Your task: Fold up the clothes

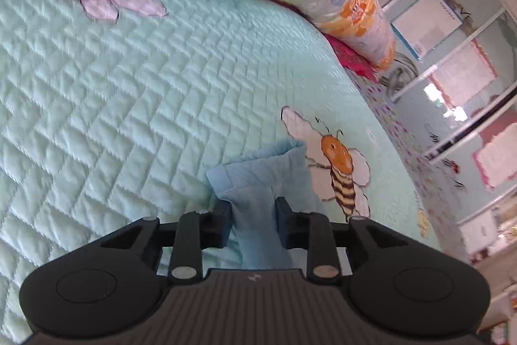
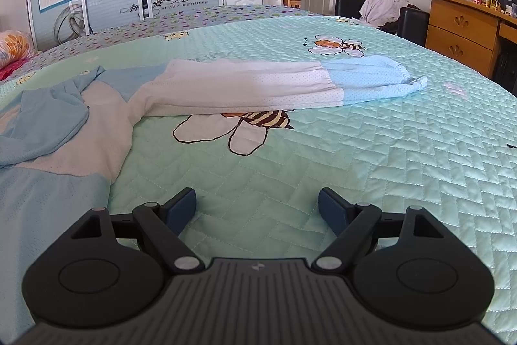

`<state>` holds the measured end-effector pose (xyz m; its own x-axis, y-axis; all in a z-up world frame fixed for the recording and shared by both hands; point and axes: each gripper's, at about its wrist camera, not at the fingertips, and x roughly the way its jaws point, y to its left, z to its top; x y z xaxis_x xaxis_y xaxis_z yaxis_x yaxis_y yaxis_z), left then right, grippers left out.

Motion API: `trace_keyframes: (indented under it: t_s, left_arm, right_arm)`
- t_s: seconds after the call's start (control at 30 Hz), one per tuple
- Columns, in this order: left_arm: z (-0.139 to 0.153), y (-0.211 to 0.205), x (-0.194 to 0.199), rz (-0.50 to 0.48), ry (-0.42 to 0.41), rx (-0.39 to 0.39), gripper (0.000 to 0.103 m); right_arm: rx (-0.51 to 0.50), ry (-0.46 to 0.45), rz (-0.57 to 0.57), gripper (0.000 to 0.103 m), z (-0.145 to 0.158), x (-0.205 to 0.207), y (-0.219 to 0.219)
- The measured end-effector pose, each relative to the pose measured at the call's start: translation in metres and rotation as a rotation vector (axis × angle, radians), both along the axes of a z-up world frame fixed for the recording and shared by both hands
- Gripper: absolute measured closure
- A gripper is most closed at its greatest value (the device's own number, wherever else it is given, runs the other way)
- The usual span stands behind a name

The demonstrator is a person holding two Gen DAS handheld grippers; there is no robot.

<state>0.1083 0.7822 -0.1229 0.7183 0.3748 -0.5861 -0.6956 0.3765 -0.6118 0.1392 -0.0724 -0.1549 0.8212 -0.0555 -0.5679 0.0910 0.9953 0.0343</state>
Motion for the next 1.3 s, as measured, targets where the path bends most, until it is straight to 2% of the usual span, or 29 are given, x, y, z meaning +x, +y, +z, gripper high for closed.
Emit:
trace_keyframes:
  t_s: [0.03,0.07,0.13,0.23,0.27,0.3,0.33,0.37,0.47,0.53,0.6,0.63,0.67,0.7,0.77,0.83,0.93,1.0,1.07,1.17,1.3]
  left_arm:
    - [0.001,0.000,-0.003,-0.008,-0.013,0.003,0.067]
    - [0.001,0.000,-0.006,-0.015,-0.027,0.002,0.057]
    - [-0.001,0.001,-0.009,-0.014,-0.070,-0.026,0.047]
    - [-0.006,0.003,-0.008,0.004,-0.119,-0.061,0.039]
    - [-0.007,0.003,-0.006,0.011,-0.128,-0.062,0.040]
    - [-0.005,0.002,-0.004,0.019,-0.119,-0.053,0.043]
    - [-0.003,0.001,-0.002,0.029,-0.096,-0.033,0.064]
    - [0.002,-0.002,-0.002,0.040,-0.066,0.002,0.101]
    - [0.016,-0.007,-0.014,0.082,-0.051,0.121,0.100]
    - [0.015,-0.002,-0.021,0.104,-0.047,0.112,0.099]
    - [0.005,0.005,-0.025,0.136,-0.031,0.044,0.091]
    - [-0.003,0.008,-0.026,0.127,-0.048,-0.004,0.083]
    - [-0.009,0.010,-0.027,0.118,-0.064,-0.036,0.082]
    - [-0.009,0.008,-0.029,0.107,-0.074,-0.022,0.080]
    - [-0.004,0.004,-0.031,0.068,-0.075,-0.004,0.060]
    - [0.004,-0.003,-0.037,0.050,-0.079,-0.005,0.048]
    - [0.016,-0.026,-0.056,0.046,-0.059,0.019,0.038]
    - [0.019,-0.048,-0.074,0.007,-0.045,0.013,0.038]
    - [0.021,-0.079,-0.092,-0.076,-0.024,-0.008,0.038]
    - [0.020,-0.140,-0.123,-0.236,-0.037,-0.033,0.038]
    - [0.006,-0.222,-0.153,-0.439,-0.010,-0.102,0.038]
  right_arm:
    - [-0.001,0.000,0.000,0.020,0.000,0.000,0.000]
    - [-0.002,0.001,0.000,0.020,0.000,0.000,0.001]
    - [-0.005,0.001,-0.001,0.020,0.000,0.000,0.001]
    - [-0.007,0.002,-0.001,0.020,0.000,0.000,0.002]
    - [-0.008,0.003,-0.001,0.020,0.000,0.000,0.002]
    - [-0.009,0.003,-0.001,0.020,0.000,0.000,0.002]
    - [-0.009,0.003,-0.001,0.020,0.000,0.000,0.002]
    - [-0.010,0.003,-0.001,0.020,0.000,0.000,0.002]
    - [-0.009,0.003,-0.001,0.020,0.000,0.000,0.002]
    - [-0.007,0.002,-0.001,0.020,0.000,-0.001,0.001]
    - [-0.004,0.001,-0.001,0.020,0.000,-0.001,0.001]
    - [-0.002,0.001,-0.001,0.020,0.000,-0.001,0.001]
    - [-0.002,0.000,-0.001,0.020,0.000,-0.001,0.001]
    - [-0.001,0.000,-0.001,0.020,0.000,-0.001,0.000]
    - [0.000,-0.001,-0.001,0.020,-0.001,-0.001,0.000]
    - [0.002,-0.001,-0.001,0.020,-0.001,-0.001,0.000]
    - [0.010,-0.003,-0.001,0.020,-0.001,-0.001,-0.002]
    - [0.019,-0.006,-0.001,0.020,-0.001,-0.002,-0.002]
    - [0.026,-0.009,-0.001,0.020,-0.001,-0.002,-0.003]
    - [0.036,-0.012,-0.001,0.020,-0.001,-0.003,-0.004]
    - [0.047,-0.015,0.000,0.020,-0.001,-0.003,-0.005]
